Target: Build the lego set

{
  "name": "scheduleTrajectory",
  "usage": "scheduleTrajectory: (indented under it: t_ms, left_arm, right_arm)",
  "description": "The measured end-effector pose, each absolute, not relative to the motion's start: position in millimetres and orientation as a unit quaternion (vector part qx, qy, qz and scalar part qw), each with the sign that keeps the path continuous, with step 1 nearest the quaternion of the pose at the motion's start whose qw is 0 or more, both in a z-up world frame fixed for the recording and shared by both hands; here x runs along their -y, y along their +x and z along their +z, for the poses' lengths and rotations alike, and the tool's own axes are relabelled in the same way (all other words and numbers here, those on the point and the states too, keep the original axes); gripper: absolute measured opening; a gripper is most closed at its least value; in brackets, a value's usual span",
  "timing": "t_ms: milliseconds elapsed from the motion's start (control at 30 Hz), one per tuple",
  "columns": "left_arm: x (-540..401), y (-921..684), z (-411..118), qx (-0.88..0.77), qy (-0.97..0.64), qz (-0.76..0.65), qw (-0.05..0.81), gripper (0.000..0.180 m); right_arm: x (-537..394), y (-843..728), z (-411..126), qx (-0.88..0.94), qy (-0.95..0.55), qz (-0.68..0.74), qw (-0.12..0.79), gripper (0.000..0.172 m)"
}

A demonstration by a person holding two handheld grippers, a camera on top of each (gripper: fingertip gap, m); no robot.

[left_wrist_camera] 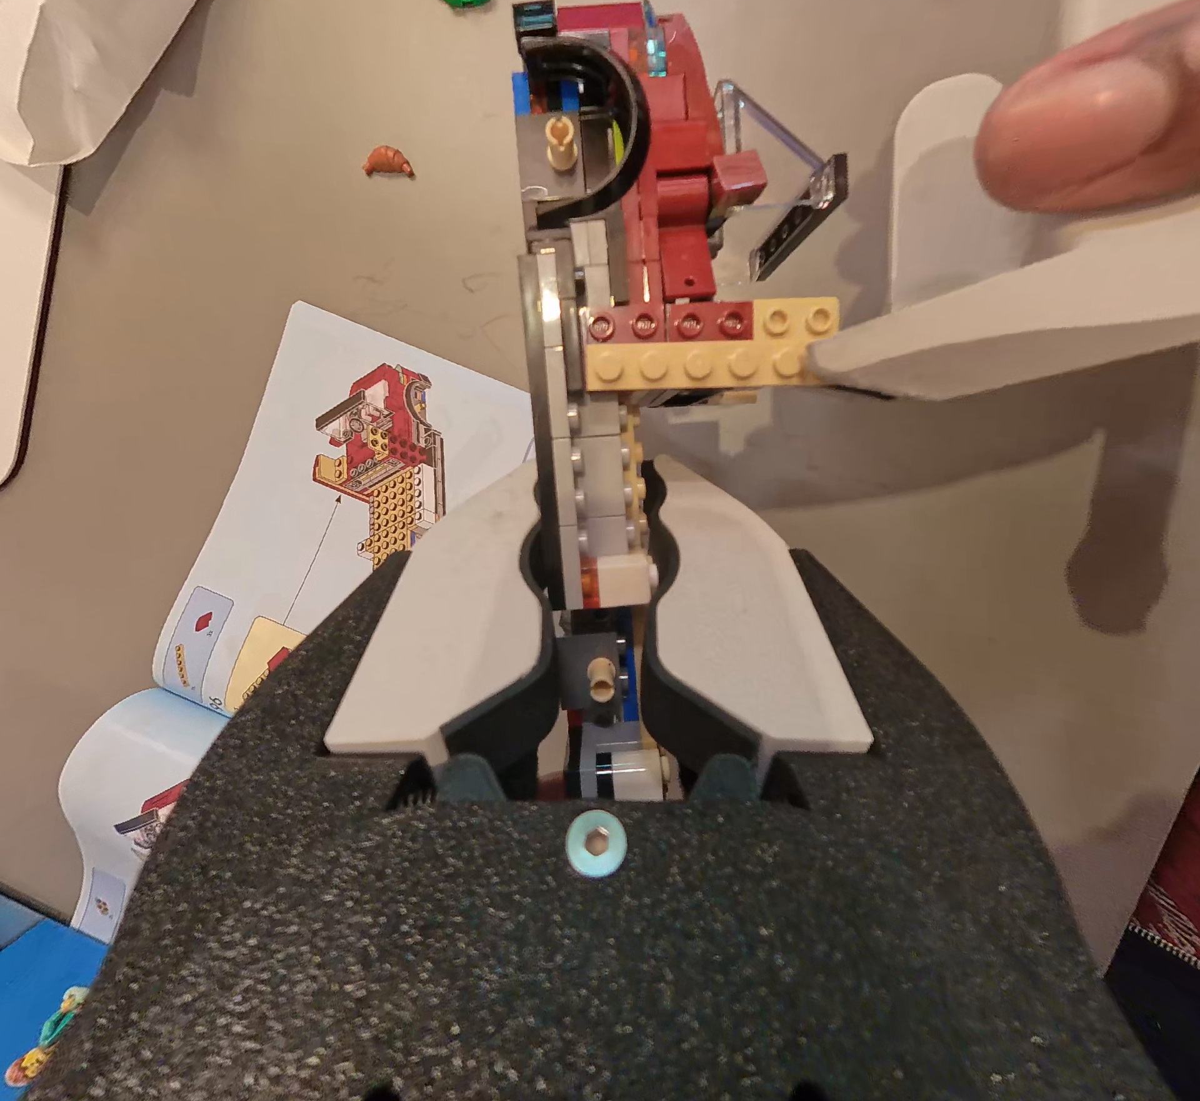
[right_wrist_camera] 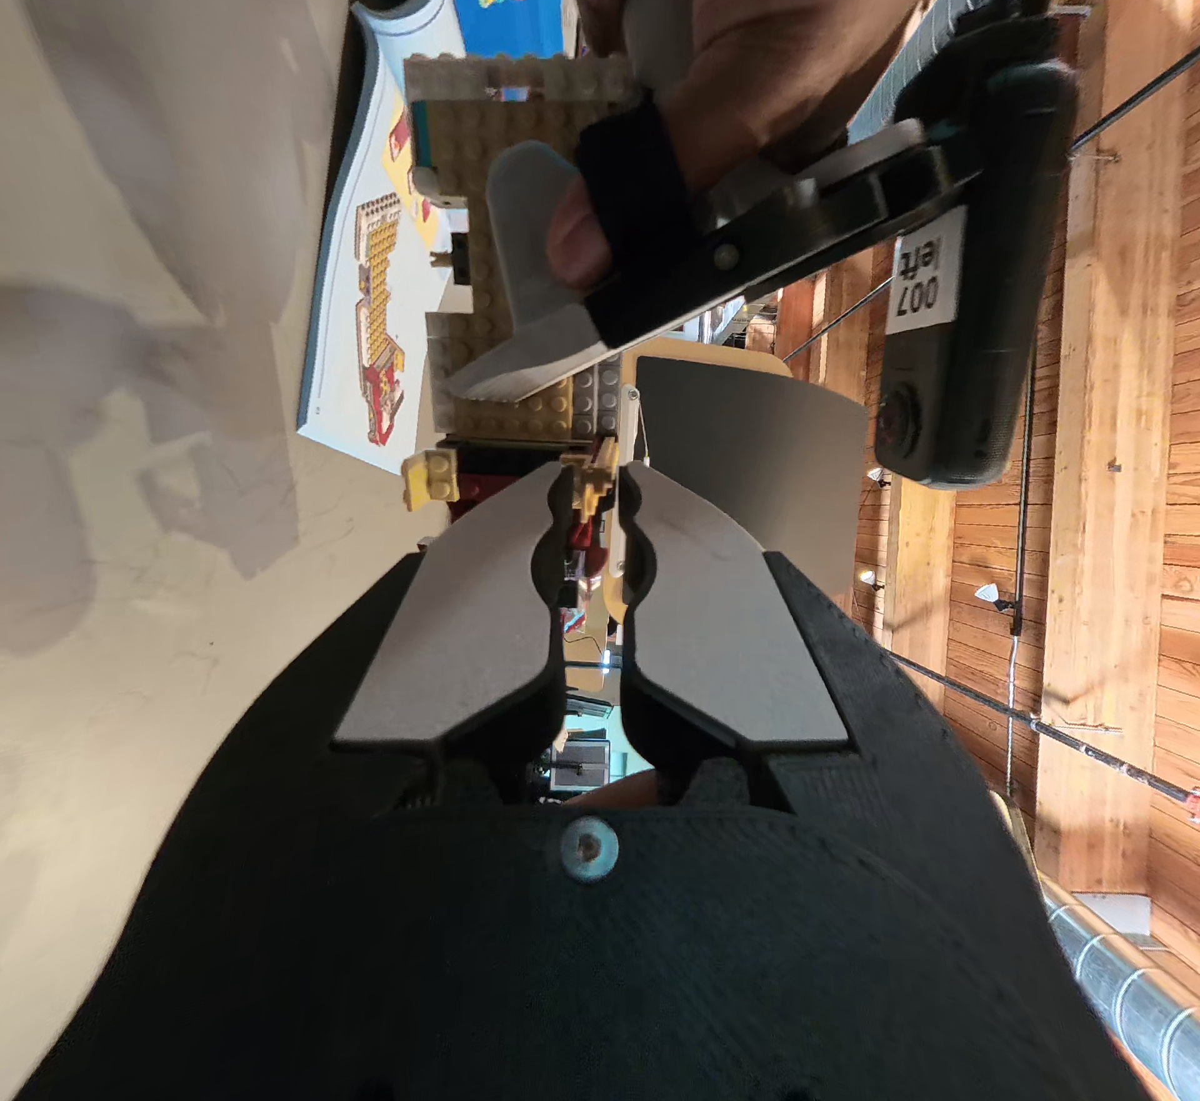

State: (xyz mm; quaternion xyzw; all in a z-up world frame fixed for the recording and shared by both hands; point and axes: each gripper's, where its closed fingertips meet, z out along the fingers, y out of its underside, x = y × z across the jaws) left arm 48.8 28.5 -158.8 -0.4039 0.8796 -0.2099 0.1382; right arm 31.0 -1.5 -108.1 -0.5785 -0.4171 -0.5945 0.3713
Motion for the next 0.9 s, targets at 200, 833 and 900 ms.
scheduleTrajectory:
  t_ms: [200,833,900]
  left_arm:
    - [-29.2,48.0,-159.8,-0.881,-0.403,-0.206,0.138,0.025]
    - [-31.3,47.7,-161.9,-0.882,-0.404,-0.202,0.135,0.025]
    - [-31.6,47.8,-162.0,-0.882,-0.405,-0.201,0.135,0.025]
  right_arm:
    - [1.4,32.7,-108.8,0.414,-0.581,-0.595,0.37,0.008]
    - [0.0,33.2,-111.2,0.437,-0.595,-0.572,0.358,0.008]
    - [-0.2,33.6,-111.2,0.441,-0.594,-0.571,0.355,0.008]
